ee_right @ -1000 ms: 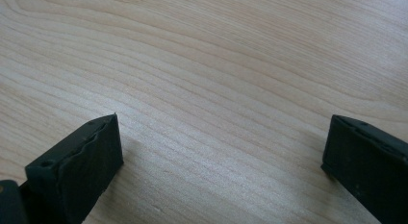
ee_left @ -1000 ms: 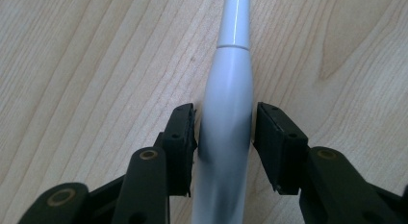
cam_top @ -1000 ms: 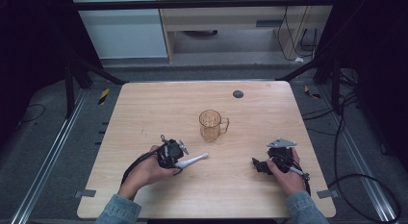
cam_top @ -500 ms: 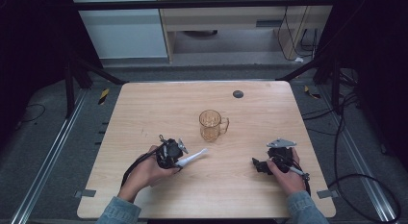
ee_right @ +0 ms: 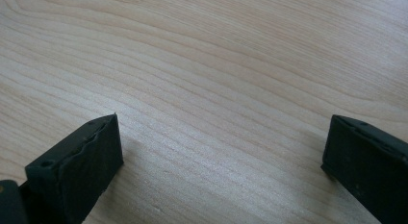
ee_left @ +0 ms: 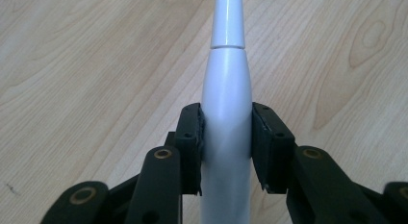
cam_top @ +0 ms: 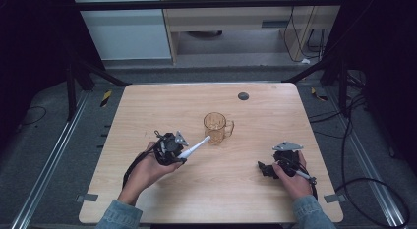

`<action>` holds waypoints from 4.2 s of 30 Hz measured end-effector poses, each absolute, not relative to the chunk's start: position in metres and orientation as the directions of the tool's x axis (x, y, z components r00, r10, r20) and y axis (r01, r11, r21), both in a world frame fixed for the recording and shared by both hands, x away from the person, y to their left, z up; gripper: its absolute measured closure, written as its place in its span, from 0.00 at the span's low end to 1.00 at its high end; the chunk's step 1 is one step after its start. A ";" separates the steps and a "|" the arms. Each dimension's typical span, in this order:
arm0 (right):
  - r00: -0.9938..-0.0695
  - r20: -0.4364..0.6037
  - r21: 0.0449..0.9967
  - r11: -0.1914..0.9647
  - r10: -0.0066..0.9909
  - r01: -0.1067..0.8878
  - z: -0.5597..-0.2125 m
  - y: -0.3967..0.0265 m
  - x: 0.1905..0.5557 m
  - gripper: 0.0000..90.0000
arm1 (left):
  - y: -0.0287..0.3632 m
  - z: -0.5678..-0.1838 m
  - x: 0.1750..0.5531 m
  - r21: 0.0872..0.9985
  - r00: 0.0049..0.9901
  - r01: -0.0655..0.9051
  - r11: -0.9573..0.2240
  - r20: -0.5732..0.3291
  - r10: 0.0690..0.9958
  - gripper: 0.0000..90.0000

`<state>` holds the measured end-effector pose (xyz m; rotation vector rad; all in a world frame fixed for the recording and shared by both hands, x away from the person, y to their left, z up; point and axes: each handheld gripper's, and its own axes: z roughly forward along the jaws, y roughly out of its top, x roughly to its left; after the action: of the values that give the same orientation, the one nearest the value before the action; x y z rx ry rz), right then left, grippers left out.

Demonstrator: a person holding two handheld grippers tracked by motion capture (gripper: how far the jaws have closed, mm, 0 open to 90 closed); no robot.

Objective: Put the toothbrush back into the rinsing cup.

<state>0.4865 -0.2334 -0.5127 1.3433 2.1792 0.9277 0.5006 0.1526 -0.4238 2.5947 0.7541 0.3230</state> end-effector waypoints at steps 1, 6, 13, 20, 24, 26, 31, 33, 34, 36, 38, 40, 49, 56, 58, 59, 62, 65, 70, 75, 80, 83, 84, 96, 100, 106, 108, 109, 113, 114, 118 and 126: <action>-0.448 -0.004 0.723 0.312 0.894 0.616 -0.513 -0.233 0.487 0.00 | 0.152 -0.423 0.502 0.460 0.822 0.459 -0.761 0.105 0.559 0.74; -0.449 -0.004 0.723 0.312 0.894 0.616 -0.513 -0.233 0.487 0.00 | 0.150 -0.419 0.505 0.479 0.816 0.459 -0.748 0.105 0.569 0.74; -0.449 -0.004 0.723 0.313 0.894 0.616 -0.513 -0.233 0.487 0.00 | 0.145 -0.410 0.511 0.547 0.794 0.460 -0.700 0.100 0.600 0.74; -0.449 -0.004 0.723 0.313 0.894 0.616 -0.513 -0.233 0.487 0.00 | 0.142 -0.402 0.513 0.594 0.777 0.454 -0.665 0.102 0.621 0.74; -0.448 -0.004 0.723 0.312 0.894 0.616 -0.513 -0.233 0.487 0.00 | 0.139 -0.396 0.515 0.625 0.766 0.446 -0.641 0.104 0.635 0.74; -0.448 -0.004 0.723 0.312 0.894 0.617 -0.513 -0.233 0.487 0.00 | 0.138 -0.396 0.515 0.629 0.765 0.445 -0.638 0.104 0.635 0.74; -0.449 -0.005 0.723 0.313 0.894 0.616 -0.513 -0.233 0.487 0.00 | 0.134 -0.389 0.517 0.653 0.761 0.433 -0.621 0.104 0.640 0.74; -0.449 -0.005 0.723 0.313 0.894 0.616 -0.513 -0.233 0.487 0.00 | 0.133 -0.387 0.518 0.661 0.757 0.432 -0.613 0.104 0.645 0.74; -0.449 -0.005 0.723 0.314 0.894 0.616 -0.513 -0.233 0.487 0.00 | 0.133 -0.387 0.518 0.661 0.757 0.432 -0.613 0.104 0.645 0.74; -0.449 -0.005 0.723 0.314 0.893 0.616 -0.513 -0.233 0.487 0.00 | 0.132 -0.382 0.520 0.671 0.755 0.428 -0.605 0.103 0.648 0.74; -0.449 -0.005 0.723 0.314 0.893 0.616 -0.513 -0.233 0.487 0.00 | 0.131 -0.379 0.521 0.677 0.753 0.424 -0.602 0.105 0.649 0.74; -0.449 -0.005 0.723 0.314 0.893 0.616 -0.513 -0.234 0.487 0.00 | 0.130 -0.376 0.522 0.688 0.748 0.418 -0.593 0.109 0.654 0.74; -0.449 -0.005 0.723 0.314 0.893 0.616 -0.513 -0.233 0.487 0.00 | 0.125 -0.361 0.528 0.699 0.748 0.405 -0.590 0.118 0.653 0.74; -0.449 -0.005 0.723 0.314 0.893 0.616 -0.513 -0.234 0.487 0.00 | 0.122 -0.354 0.534 0.709 0.744 0.400 -0.580 0.119 0.657 0.74; -0.449 -0.005 0.723 0.314 0.893 0.616 -0.513 -0.233 0.487 0.00 | 0.121 -0.351 0.535 0.713 0.743 0.396 -0.578 0.121 0.658 0.74; -0.449 -0.005 0.723 0.314 0.893 0.616 -0.513 -0.233 0.487 0.00 | 0.119 -0.349 0.536 0.719 0.742 0.394 -0.573 0.119 0.659 0.74; -0.449 -0.006 0.722 0.314 0.894 0.617 -0.513 -0.234 0.486 0.00 | 0.118 -0.346 0.538 0.722 0.742 0.393 -0.570 0.116 0.660 0.74; -0.449 -0.006 0.722 0.314 0.894 0.617 -0.513 -0.234 0.486 0.00 | 0.116 -0.341 0.542 0.732 0.739 0.391 -0.557 0.111 0.665 0.74; -0.449 -0.005 0.723 0.314 0.893 0.616 -0.513 -0.233 0.487 0.00 | 0.112 -0.335 0.547 0.743 0.737 0.388 -0.545 0.105 0.668 0.74; -0.449 -0.005 0.723 0.314 0.893 0.616 -0.513 -0.233 0.487 0.00 | 0.106 -0.328 0.553 0.749 0.732 0.379 -0.543 0.117 0.671 0.74; -0.449 -0.005 0.723 0.314 0.893 0.616 -0.513 -0.233 0.487 0.00 | 0.102 -0.324 0.558 0.759 0.727 0.375 -0.533 0.115 0.677 0.74; -0.449 -0.005 0.722 0.313 0.894 0.616 -0.513 -0.233 0.487 0.00 | 0.099 -0.323 0.561 0.767 0.723 0.375 -0.521 0.110 0.682 0.74; -0.449 -0.005 0.722 0.313 0.894 0.616 -0.513 -0.233 0.487 0.00 | 0.099 -0.323 0.561 0.767 0.723 0.375 -0.521 0.110 0.682 0.74; -0.449 -0.005 0.722 0.314 0.893 0.616 -0.513 -0.234 0.487 0.00 | 0.091 -0.323 0.572 0.775 0.717 0.368 -0.514 0.115 0.687 0.74; -0.449 -0.004 0.722 0.313 0.894 0.617 -0.513 -0.233 0.487 0.00 | 0.090 -0.324 0.574 0.779 0.716 0.365 -0.509 0.114 0.689 0.74; -0.450 -0.005 0.723 0.314 0.893 0.616 -0.513 -0.234 0.487 0.00 | 0.085 -0.319 0.576 0.796 0.718 0.340 -0.501 0.125 0.685 0.74; -0.449 -0.005 0.722 0.314 0.893 0.616 -0.513 -0.234 0.487 0.00 | 0.084 -0.318 0.576 0.800 0.717 0.335 -0.498 0.126 0.685 0.74; -0.450 -0.005 0.723 0.314 0.893 0.616 -0.513 -0.234 0.487 0.00 | 0.082 -0.318 0.577 0.805 0.718 0.330 -0.493 0.125 0.685 0.74; -0.450 -0.006 0.723 0.315 0.893 0.615 -0.513 -0.234 0.487 0.00 | 0.079 -0.318 0.579 0.812 0.716 0.323 -0.486 0.126 0.686 0.74; -0.450 -0.006 0.723 0.315 0.893 0.615 -0.513 -0.234 0.487 0.00 | 0.078 -0.318 0.579 0.813 0.717 0.320 -0.486 0.128 0.686 0.74; -0.450 -0.006 0.723 0.315 0.893 0.615 -0.513 -0.234 0.487 0.00 | 0.074 -0.317 0.581 0.818 0.717 0.314 -0.481 0.127 0.685 0.74; -0.450 -0.006 0.723 0.315 0.893 0.615 -0.513 -0.234 0.487 0.00 | 0.063 -0.319 0.588 0.821 0.727 0.309 -0.481 0.123 0.676 0.74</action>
<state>0.4866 -0.2336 -0.5127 1.3390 2.1805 0.9267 0.5884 0.0630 -0.3188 2.0892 0.7438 0.5565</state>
